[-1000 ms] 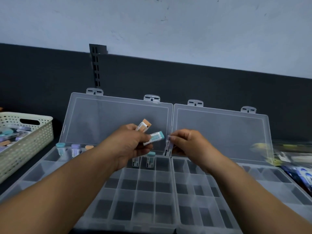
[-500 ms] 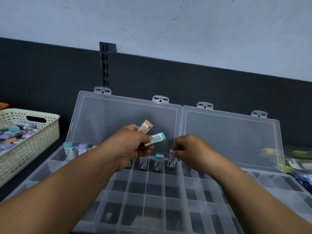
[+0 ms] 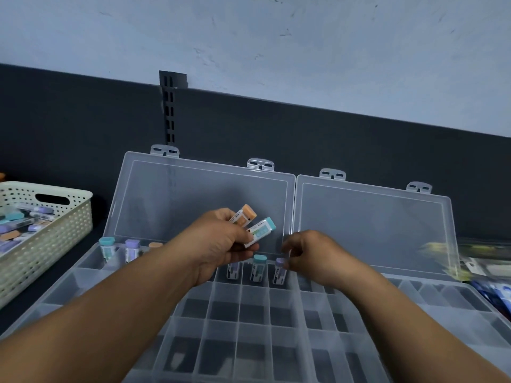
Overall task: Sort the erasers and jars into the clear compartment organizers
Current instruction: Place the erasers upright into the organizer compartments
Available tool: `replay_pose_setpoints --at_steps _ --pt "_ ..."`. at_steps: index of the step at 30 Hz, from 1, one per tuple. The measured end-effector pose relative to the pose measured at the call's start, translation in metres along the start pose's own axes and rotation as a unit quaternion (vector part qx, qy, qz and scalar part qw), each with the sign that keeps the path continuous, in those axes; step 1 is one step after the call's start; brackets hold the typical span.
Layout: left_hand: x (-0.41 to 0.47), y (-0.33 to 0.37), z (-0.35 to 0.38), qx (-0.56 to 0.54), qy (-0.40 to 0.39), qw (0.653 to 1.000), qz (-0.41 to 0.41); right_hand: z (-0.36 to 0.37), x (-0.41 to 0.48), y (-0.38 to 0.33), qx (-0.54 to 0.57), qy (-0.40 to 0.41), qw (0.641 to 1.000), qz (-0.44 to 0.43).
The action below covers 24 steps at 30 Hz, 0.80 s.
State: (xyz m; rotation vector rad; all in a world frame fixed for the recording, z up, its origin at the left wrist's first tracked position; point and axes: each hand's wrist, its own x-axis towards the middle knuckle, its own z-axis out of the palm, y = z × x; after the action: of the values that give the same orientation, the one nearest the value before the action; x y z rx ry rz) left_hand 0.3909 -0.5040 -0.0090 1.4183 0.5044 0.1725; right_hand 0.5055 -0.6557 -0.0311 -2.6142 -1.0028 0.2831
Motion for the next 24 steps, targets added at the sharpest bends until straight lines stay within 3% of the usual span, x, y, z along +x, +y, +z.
replay_pose_setpoints --at_steps 2,5,8,10,17,24 --pt "-0.001 0.0 0.001 0.004 -0.004 1.0 0.002 -0.005 -0.002 -0.001 0.052 0.03 0.998 -0.002" --pt "-0.002 0.001 0.005 0.004 -0.011 1.0 0.005 -0.017 -0.012 -0.011 0.243 0.077 0.967 -0.012" --pt "-0.005 0.002 0.01 -0.002 -0.024 1.0 0.013 -0.023 -0.022 -0.025 0.427 0.023 0.904 -0.015" --pt "-0.007 0.001 0.014 -0.002 -0.034 0.999 0.021 -0.022 -0.026 -0.03 0.475 0.008 0.88 -0.015" --pt "-0.014 0.002 0.02 0.005 -0.012 0.999 0.047 -0.026 -0.036 -0.02 0.48 0.033 0.876 -0.033" --pt "-0.03 0.004 0.022 -0.014 -0.037 0.999 0.033 -0.03 -0.046 -0.012 0.309 0.027 0.95 -0.044"
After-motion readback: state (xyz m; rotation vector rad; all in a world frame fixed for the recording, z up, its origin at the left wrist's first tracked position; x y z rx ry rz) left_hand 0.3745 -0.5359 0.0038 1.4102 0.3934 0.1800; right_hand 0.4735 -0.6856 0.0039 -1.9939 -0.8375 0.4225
